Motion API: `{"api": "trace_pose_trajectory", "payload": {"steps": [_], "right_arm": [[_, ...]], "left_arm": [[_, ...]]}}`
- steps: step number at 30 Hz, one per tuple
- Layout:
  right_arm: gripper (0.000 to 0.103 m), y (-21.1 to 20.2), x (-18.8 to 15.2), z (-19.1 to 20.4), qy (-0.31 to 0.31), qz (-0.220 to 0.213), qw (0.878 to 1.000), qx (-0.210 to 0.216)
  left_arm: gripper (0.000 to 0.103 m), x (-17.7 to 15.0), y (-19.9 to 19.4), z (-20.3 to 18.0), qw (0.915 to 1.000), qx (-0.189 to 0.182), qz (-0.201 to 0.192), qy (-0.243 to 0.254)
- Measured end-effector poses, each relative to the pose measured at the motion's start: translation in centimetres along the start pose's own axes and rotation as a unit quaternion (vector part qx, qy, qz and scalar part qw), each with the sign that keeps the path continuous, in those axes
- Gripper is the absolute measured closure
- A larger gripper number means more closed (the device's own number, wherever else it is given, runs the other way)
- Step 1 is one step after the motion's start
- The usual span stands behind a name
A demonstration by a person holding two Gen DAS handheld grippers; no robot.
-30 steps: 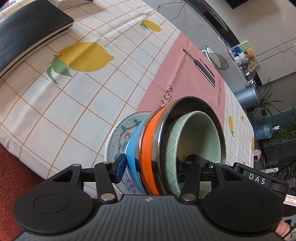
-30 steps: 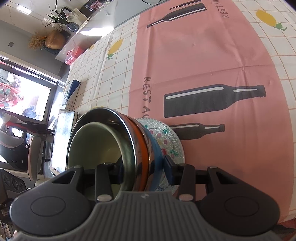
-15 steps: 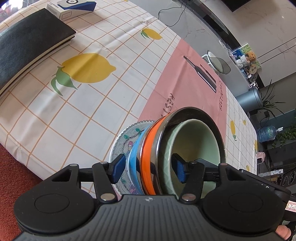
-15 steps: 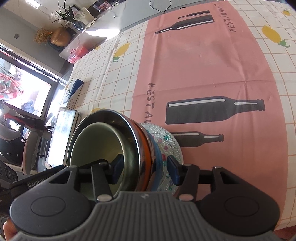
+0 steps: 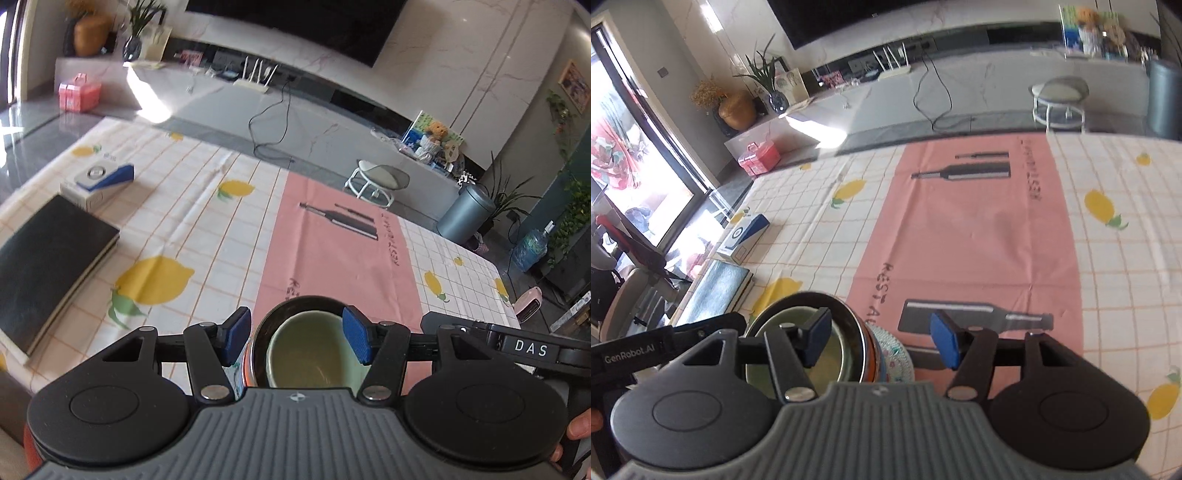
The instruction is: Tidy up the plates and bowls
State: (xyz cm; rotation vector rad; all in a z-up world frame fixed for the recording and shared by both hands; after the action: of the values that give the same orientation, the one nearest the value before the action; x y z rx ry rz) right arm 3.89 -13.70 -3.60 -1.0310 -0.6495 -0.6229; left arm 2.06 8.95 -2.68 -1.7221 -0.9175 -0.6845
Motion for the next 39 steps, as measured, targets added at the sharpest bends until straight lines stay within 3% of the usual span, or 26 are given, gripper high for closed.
{"api": "trace_pose_trajectory", "payload": {"steps": [3,8,10,11,18,24,29,33,39], "right_arm": [[0.036,-2.2,0.8,0.5,-0.042,-0.046,0.998,-0.008],[0.036,-5.4,0.7,0.9,-0.085,-0.088,0.992,-0.02],[0.025,-6.5,0.4,0.6,-0.079,-0.098,0.991,-0.034],[0.021,-7.1,0.2,0.5,-0.079,-0.107,0.99,-0.041],[0.021,-10.3,-1.8,0.2,-0.078,-0.126,0.987,-0.06],[0.021,-12.4,-4.0,0.3,-0.069,-0.13,0.986,-0.078],[0.021,-13.2,-5.9,0.9,-0.094,-0.125,0.983,-0.099],[0.021,-13.3,-7.4,1.0,-0.106,-0.12,0.98,-0.12],[0.021,-12.9,-8.9,0.4,-0.086,-0.105,0.981,-0.138]], "left_arm": [[0.036,0.2,-1.4,-1.6,0.998,-0.001,-0.032,0.054],[0.036,-0.9,-3.6,-3.9,0.9902,0.009,-0.068,0.122],[0.036,-1.4,-4.5,-4.4,0.9854,0.019,-0.086,0.146],[0.036,-1.7,-4.9,-4.5,0.9838,0.024,-0.092,0.152],[0.036,-3.3,-6.7,-4.9,0.9856,0.022,-0.092,0.141],[0.027,-5.1,-7.8,-6.4,0.9764,0.028,-0.109,0.184],[0.019,-6.4,-8.0,-6.8,0.9713,0.055,-0.109,0.204],[0.014,-7.6,-7.9,-6.4,0.9736,0.068,-0.094,0.197],[0.014,-9.8,-6.5,-4.9,0.9804,0.095,-0.022,0.171]]}}
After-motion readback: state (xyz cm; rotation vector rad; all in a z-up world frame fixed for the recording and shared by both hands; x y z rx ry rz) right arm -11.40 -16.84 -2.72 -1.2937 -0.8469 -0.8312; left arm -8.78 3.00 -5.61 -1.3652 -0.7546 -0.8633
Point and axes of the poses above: each gripper's, at about its wrist camera, not at the fingertips, and y roughly the way its jaws point, z to its left, x to its top, the point moved 5 cm from there along y, roughly the way its jaws point, and after that the axes turned 12 degrees about -z, right-handed, at the moved point
